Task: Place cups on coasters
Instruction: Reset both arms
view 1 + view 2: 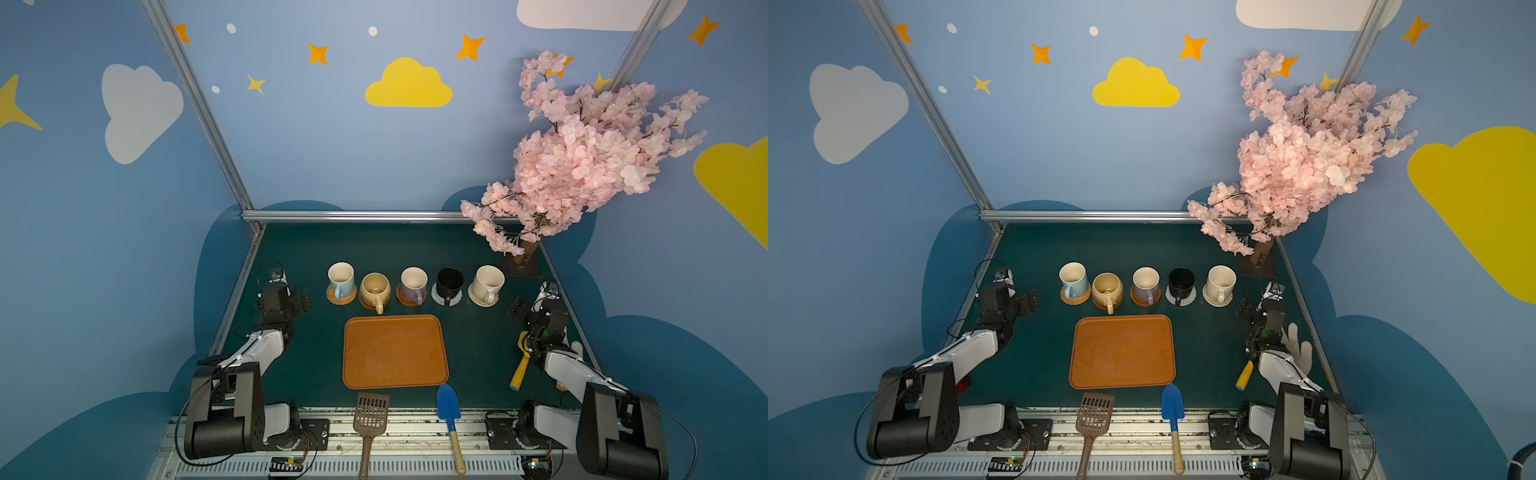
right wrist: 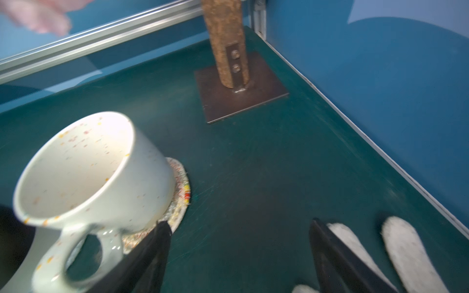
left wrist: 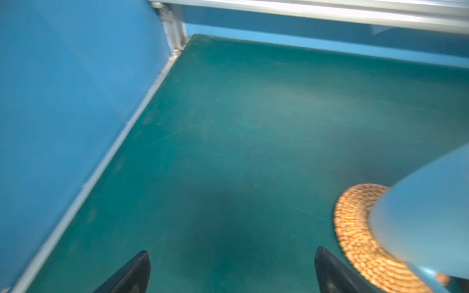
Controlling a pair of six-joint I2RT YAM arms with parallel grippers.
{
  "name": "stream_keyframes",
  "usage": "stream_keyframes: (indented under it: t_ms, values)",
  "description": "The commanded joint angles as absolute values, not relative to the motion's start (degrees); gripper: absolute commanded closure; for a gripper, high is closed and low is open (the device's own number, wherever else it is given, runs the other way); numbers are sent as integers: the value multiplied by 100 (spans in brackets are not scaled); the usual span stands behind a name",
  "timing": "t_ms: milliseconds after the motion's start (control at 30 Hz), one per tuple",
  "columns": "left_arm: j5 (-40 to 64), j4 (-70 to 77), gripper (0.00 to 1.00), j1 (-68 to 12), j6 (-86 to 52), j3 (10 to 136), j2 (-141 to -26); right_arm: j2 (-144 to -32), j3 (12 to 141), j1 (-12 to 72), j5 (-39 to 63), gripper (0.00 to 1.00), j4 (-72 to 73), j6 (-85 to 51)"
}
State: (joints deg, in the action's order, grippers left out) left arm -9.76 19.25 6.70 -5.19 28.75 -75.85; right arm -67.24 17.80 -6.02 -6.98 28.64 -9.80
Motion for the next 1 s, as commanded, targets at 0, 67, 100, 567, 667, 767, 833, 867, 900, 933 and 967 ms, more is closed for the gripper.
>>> stream_keyframes:
  t_ms: [0,67,100,567,667,767,833,867,900,933,967]
  values:
    - [-413,2674,0,677,-641,2748,-7714,-6975,1689,-408,-565,15,3722,-585]
    - [-262,2920,0,660,-611,2676,-7868,-7032,1716,-313,-483,16,3806,-494]
    - [-145,3023,0,655,-573,2664,-7936,-7102,1694,-283,-467,16,3985,-467]
    - [18,4072,0,290,-208,2529,-8635,-7951,1848,222,-413,15,4855,-83]
    - [56,4205,0,221,-106,2484,-8704,-8123,1855,277,-472,15,4987,-35]
    - [62,4359,0,213,-88,2418,-8757,-8435,1838,284,-459,15,5315,-17]
    - [62,4355,0,211,-88,2410,-8755,-8486,1840,304,-481,14,5359,-21]
    - [62,4351,0,212,-88,2421,-8761,-8556,1895,308,-466,14,5274,0]
    - [62,4359,0,211,-87,2425,-8762,-8656,1897,299,-420,14,5420,0]
    - [62,4351,0,210,-83,2424,-8762,-8737,1926,305,-389,14,5442,45]
    - [62,4351,0,208,-82,2423,-8757,-8747,1959,303,-403,14,5423,38]
